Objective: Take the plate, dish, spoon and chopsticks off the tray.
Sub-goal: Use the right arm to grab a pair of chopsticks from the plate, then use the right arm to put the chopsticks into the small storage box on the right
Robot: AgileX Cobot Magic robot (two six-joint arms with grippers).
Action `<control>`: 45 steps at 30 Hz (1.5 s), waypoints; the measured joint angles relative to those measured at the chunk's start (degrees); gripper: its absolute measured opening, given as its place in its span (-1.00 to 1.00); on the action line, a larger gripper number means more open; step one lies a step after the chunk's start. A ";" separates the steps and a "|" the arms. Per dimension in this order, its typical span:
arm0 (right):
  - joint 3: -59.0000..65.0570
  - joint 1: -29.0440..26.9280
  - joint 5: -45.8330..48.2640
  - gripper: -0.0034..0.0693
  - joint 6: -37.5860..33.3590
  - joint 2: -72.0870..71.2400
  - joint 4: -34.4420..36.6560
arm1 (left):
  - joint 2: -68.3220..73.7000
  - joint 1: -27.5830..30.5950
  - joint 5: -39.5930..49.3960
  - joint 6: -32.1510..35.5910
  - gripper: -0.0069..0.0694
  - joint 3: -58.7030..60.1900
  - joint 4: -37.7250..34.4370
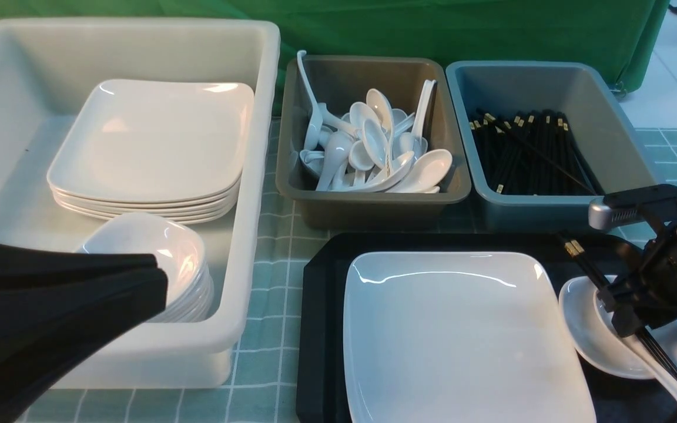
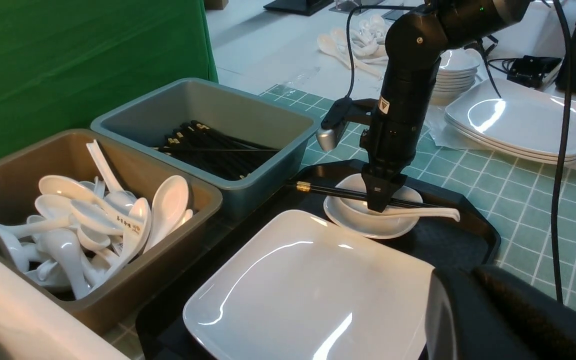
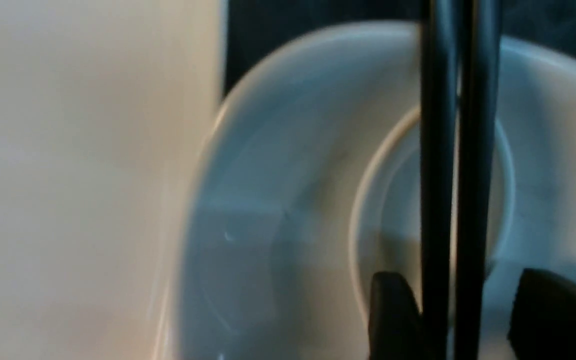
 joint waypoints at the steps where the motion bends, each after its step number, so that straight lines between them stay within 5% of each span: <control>1: 0.00 0.00 -0.70 0.08 -0.13 0.40 0.08 | 0.00 0.00 0.00 0.00 -0.77 0.00 0.00; 10: -0.35 0.00 -3.97 0.06 -0.13 3.47 0.14 | 0.00 0.00 0.20 -0.62 -0.77 0.00 0.00; 24: -0.46 0.00 -2.70 -0.57 -0.39 2.94 -0.08 | 0.00 0.00 2.56 -1.06 -0.77 0.00 0.00; 41: -0.36 0.47 4.82 -0.57 -1.96 -6.52 -0.27 | 0.00 0.00 2.37 -1.25 -0.77 0.00 0.00; 45: -1.38 3.32 3.15 -0.57 -3.11 -12.59 4.99 | 0.00 0.00 -3.12 -1.25 -0.77 0.00 -0.05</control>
